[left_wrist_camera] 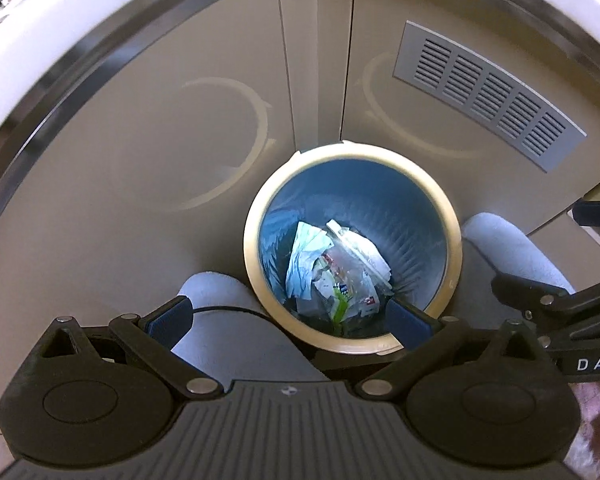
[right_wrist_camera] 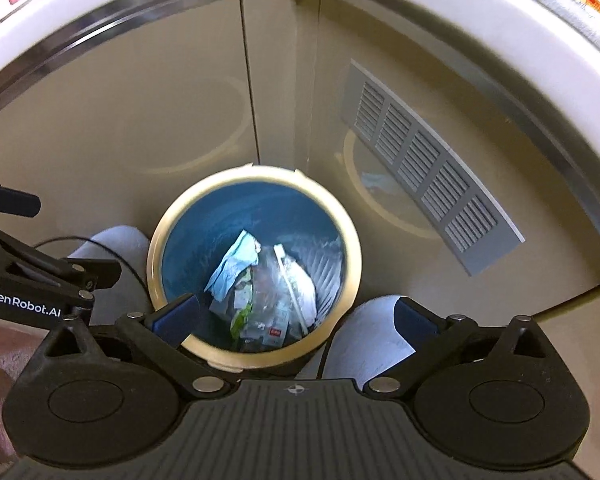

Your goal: Collect trash

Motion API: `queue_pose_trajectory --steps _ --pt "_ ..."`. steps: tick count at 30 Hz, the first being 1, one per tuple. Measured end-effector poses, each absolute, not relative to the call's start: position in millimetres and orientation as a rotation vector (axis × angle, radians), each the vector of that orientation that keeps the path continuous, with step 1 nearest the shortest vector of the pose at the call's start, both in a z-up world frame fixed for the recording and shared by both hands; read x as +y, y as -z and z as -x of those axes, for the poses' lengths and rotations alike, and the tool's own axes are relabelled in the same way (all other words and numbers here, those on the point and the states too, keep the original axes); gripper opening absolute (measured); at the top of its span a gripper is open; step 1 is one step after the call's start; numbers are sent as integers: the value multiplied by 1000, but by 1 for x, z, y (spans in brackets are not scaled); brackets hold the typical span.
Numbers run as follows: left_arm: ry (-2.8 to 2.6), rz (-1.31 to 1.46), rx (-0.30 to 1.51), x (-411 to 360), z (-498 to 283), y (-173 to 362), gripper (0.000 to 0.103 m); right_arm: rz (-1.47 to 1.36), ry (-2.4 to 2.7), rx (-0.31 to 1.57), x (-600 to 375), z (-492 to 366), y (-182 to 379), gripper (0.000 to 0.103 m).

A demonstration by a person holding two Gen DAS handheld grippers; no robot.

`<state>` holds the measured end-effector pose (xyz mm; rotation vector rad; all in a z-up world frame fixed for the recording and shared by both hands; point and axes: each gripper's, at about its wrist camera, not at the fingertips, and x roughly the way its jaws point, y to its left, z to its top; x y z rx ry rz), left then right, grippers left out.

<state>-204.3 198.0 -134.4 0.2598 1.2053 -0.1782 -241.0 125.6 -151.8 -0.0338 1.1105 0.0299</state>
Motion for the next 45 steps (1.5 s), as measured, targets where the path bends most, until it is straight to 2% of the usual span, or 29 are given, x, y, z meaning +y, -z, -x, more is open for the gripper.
queue_pose_trajectory --steps 16,45 --pt "181 -260 1289 197 198 158 103 41 -27 1168 130 232 164 103" --pt "155 -292 1275 198 197 154 103 32 -27 1167 128 233 164 103"
